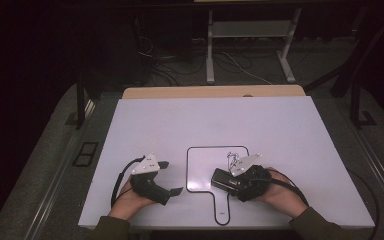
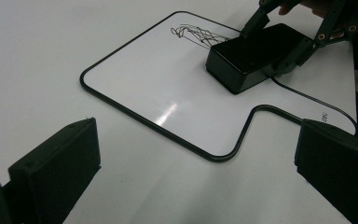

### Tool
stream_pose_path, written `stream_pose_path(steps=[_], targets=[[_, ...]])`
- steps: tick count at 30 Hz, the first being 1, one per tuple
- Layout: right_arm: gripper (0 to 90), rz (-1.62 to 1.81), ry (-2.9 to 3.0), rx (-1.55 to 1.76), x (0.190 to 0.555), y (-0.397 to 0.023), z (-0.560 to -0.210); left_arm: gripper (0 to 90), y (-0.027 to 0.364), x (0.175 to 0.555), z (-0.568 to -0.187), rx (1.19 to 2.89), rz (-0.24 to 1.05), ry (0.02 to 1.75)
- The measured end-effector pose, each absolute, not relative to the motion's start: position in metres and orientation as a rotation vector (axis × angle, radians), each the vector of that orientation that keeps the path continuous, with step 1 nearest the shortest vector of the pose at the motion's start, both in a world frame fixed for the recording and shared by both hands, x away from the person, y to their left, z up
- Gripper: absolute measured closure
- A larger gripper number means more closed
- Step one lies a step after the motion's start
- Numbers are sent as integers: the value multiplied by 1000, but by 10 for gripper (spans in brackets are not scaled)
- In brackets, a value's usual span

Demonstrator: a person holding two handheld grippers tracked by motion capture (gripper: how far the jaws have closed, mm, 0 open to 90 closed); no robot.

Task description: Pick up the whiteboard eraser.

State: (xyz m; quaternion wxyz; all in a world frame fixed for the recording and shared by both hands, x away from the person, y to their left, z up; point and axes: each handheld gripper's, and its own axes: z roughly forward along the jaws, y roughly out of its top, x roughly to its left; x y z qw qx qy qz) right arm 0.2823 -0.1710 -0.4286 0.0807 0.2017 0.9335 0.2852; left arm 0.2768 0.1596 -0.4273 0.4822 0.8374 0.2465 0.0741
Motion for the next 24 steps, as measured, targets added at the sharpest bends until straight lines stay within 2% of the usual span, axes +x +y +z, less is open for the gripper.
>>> stream_pose_path(steps=[24], targets=[[388, 902, 2806, 616, 288, -182, -420, 0, 159, 276, -427, 2040, 182, 594]])
